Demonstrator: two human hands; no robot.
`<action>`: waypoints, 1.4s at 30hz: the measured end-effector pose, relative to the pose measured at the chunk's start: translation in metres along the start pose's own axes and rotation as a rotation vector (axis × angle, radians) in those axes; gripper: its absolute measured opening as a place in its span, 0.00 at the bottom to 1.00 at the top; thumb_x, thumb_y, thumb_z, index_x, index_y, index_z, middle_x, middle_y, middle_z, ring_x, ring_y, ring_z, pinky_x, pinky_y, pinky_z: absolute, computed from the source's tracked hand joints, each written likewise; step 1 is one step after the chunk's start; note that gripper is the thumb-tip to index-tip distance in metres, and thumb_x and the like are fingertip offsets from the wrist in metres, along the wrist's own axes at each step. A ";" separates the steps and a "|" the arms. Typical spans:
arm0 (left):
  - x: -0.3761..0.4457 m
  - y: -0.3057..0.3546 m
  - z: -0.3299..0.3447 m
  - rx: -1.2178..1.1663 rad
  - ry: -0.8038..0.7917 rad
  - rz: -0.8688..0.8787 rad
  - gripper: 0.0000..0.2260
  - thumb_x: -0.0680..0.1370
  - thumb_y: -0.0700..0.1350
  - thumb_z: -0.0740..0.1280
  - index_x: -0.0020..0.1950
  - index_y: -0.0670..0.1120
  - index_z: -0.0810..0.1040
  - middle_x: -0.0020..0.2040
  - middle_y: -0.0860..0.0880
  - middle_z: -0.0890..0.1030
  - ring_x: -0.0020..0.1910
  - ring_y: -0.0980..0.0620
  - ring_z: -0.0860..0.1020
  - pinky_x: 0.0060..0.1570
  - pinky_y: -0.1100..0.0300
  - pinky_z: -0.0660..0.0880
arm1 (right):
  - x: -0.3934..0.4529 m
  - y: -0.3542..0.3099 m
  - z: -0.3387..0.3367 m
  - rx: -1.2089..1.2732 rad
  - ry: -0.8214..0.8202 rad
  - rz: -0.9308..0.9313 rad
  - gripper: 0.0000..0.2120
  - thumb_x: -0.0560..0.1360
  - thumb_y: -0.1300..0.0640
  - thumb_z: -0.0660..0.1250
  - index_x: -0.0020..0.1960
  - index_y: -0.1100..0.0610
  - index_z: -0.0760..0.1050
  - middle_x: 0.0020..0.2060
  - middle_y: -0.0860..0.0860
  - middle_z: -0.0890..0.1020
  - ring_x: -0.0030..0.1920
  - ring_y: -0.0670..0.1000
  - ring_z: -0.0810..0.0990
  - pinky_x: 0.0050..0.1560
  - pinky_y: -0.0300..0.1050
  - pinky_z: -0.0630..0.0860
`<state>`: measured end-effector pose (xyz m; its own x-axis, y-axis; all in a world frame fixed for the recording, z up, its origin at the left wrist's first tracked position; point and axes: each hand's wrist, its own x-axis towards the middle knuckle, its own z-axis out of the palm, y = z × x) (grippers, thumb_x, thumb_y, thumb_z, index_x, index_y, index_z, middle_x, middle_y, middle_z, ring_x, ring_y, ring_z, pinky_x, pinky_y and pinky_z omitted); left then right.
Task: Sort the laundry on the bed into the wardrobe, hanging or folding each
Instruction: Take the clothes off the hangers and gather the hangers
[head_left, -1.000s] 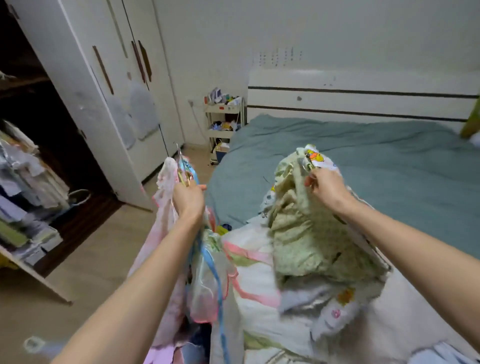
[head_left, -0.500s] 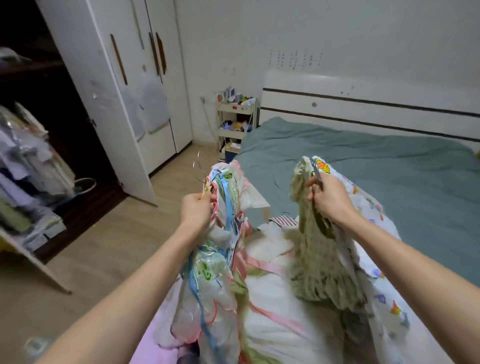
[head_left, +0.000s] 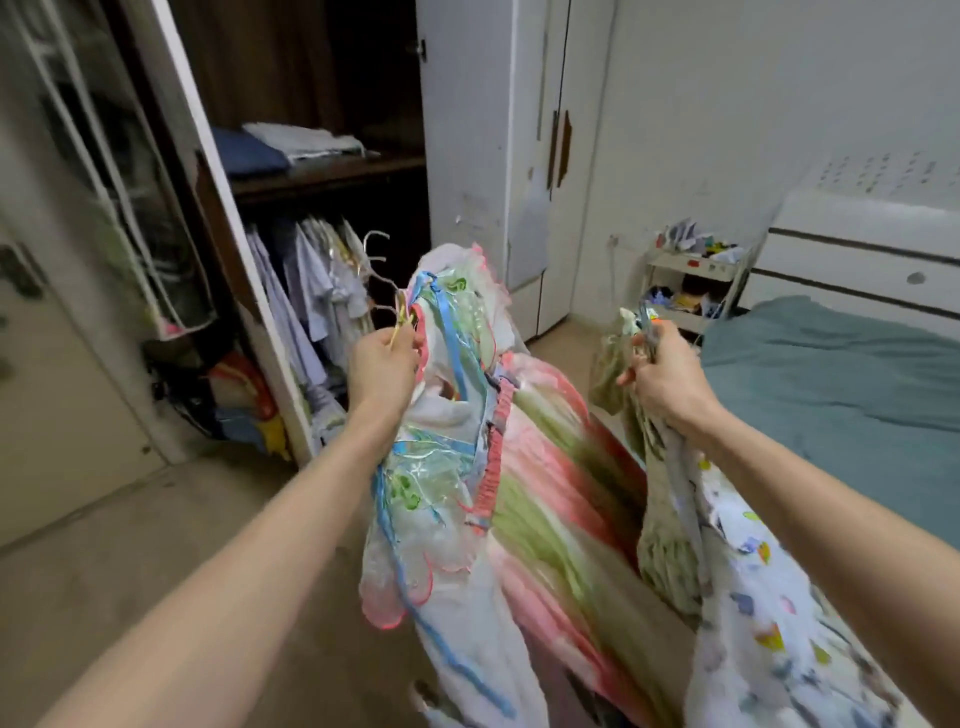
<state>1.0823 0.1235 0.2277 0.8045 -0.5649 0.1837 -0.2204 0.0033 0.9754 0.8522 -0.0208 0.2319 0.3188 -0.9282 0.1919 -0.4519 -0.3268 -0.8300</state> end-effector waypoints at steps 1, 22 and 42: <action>0.022 0.005 -0.027 -0.012 0.009 0.009 0.14 0.80 0.44 0.60 0.35 0.44 0.75 0.23 0.53 0.67 0.25 0.53 0.63 0.29 0.59 0.58 | 0.005 -0.024 0.028 0.043 -0.009 0.000 0.11 0.75 0.69 0.58 0.57 0.61 0.65 0.42 0.59 0.77 0.40 0.56 0.77 0.33 0.39 0.75; 0.319 -0.109 -0.093 -0.083 -0.160 -0.335 0.15 0.83 0.40 0.57 0.36 0.43 0.70 0.20 0.54 0.65 0.16 0.60 0.59 0.17 0.69 0.54 | 0.220 -0.097 0.320 0.929 -0.472 0.481 0.13 0.77 0.70 0.60 0.40 0.70 0.81 0.37 0.61 0.80 0.27 0.47 0.78 0.31 0.35 0.78; 0.638 -0.184 0.116 -0.397 -0.491 -0.741 0.05 0.79 0.40 0.65 0.53 0.40 0.77 0.46 0.43 0.83 0.43 0.51 0.80 0.39 0.61 0.75 | 0.546 -0.081 0.429 0.661 -0.650 0.317 0.13 0.74 0.68 0.68 0.56 0.62 0.69 0.30 0.60 0.80 0.25 0.51 0.79 0.25 0.39 0.75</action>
<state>1.5723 -0.3332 0.1513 0.3248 -0.8169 -0.4766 0.5231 -0.2647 0.8102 1.4206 -0.4251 0.1794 0.7494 -0.6124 -0.2516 -0.1007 0.2701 -0.9575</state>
